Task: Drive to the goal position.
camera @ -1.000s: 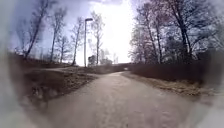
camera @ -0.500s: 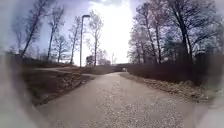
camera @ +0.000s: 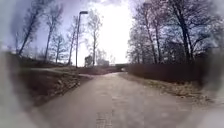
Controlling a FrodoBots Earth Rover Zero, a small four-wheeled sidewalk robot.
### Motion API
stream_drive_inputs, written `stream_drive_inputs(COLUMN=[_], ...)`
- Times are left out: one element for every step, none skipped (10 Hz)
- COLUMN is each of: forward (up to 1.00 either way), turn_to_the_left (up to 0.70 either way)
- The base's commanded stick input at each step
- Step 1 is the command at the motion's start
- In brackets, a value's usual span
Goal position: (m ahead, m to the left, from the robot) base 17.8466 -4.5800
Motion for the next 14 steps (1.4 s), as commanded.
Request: stream_drive_inputs(forward=[1.0,1.0,1.0,1.0,1.0,1.0,1.0,1.0,1.0,1.0,1.0,1.0,1.0,1.0], turn_to_the_left=[0.0,0.0,0.0,0.06,0.21,0.27,0.17,0.0,0.25,0.27,0.27,0.27,0.18,0.07])
